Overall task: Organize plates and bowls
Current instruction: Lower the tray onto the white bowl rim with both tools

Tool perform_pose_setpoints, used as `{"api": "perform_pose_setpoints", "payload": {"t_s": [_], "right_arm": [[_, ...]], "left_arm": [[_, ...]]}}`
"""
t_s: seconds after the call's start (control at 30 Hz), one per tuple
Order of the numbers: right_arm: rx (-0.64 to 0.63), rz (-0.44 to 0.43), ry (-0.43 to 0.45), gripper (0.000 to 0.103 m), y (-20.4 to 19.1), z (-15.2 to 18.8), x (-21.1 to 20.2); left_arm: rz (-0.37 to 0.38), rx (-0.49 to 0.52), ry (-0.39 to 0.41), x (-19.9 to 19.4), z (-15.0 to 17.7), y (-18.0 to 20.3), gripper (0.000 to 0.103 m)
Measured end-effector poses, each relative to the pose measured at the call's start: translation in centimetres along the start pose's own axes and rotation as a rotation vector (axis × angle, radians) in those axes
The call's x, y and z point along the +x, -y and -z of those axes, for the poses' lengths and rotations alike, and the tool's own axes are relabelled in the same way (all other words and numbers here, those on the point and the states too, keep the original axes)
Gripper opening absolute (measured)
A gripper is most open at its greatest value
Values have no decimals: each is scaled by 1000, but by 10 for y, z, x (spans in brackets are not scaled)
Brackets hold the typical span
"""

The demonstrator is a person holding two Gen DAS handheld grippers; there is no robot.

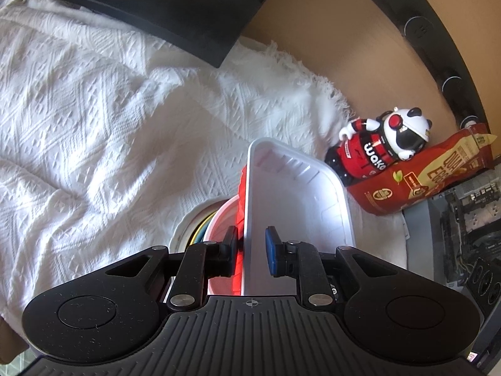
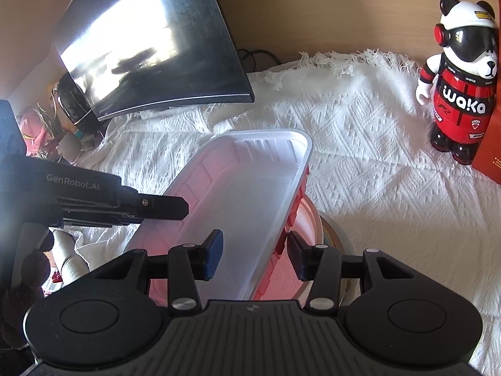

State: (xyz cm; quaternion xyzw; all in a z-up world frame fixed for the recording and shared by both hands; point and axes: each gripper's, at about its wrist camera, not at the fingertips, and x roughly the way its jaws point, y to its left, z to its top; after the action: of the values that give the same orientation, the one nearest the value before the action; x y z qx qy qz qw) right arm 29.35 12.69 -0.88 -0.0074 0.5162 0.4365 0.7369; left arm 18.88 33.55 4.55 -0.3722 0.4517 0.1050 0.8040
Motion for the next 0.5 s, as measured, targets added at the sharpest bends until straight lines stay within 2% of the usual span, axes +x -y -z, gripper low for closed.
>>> {"api": "perform_pose_setpoints", "payload": {"t_s": [0.27,0.4,0.5], "right_arm": [[0,14,17,46,0,-5,-6],[-9,11,5,46,-4,-3,-6],[-30,13,-4,46,-7,2,-7]], "left_arm": [[7,27,8,-1,-5,7,20],[-32,39,-23,5,0,5,20],[-32,46,-45,8,6,3,20]]}}
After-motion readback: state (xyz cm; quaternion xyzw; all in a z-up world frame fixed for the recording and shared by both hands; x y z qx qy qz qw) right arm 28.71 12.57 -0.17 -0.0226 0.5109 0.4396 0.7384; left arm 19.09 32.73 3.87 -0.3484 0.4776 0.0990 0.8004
